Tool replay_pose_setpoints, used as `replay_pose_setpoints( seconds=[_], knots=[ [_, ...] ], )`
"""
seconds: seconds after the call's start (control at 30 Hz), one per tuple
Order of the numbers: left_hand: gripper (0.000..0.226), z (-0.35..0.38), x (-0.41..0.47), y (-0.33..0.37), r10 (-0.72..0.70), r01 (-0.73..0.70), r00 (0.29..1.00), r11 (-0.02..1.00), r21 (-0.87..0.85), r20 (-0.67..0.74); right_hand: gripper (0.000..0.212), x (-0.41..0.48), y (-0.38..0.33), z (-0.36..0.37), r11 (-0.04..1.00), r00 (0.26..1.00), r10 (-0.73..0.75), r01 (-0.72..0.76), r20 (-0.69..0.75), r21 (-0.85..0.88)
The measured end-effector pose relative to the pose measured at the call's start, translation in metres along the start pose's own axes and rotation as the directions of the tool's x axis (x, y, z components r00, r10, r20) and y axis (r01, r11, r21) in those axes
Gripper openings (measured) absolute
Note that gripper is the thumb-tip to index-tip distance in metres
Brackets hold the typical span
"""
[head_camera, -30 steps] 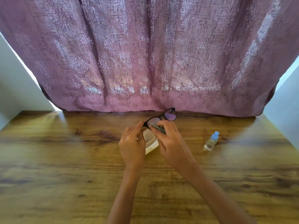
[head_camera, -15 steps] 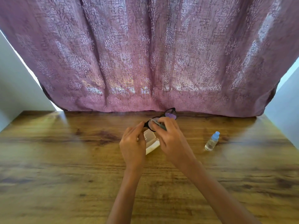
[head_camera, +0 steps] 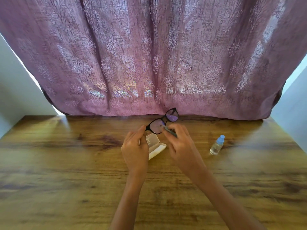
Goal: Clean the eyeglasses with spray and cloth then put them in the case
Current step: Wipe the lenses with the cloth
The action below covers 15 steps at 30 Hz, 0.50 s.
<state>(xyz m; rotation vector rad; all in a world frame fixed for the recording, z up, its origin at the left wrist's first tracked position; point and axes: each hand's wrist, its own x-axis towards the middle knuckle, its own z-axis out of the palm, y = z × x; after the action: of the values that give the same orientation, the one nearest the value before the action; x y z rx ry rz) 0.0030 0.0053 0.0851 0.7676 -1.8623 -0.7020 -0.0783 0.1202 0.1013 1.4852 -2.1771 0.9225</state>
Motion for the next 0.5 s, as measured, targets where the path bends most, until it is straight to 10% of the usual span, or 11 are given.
replay_pose_setpoints(
  seconds=[0.27, 0.43, 0.5],
  knots=[
    [0.029, -0.003, 0.0, 0.001, 0.037, -0.037, 0.999, 0.999, 0.004, -0.03, 0.031, 0.014, 0.027, -0.021, 0.869, 0.859, 0.44, -0.333, -0.263, 0.365],
    [0.029, -0.004, -0.001, 0.0, 0.047, -0.046, 0.999, 0.999, -0.026, 0.024, 0.023, 0.021, 0.035, -0.031, 0.206, 0.631, 0.755, -0.491, 0.182, 0.847],
    [0.029, -0.005, -0.001, -0.003, 0.065, -0.064, 0.997, 0.998, -0.024, 0.05, 0.017, 0.023, 0.037, -0.034, 0.096, 0.629, 0.735, -0.468, 0.255, 0.878]
  ],
)
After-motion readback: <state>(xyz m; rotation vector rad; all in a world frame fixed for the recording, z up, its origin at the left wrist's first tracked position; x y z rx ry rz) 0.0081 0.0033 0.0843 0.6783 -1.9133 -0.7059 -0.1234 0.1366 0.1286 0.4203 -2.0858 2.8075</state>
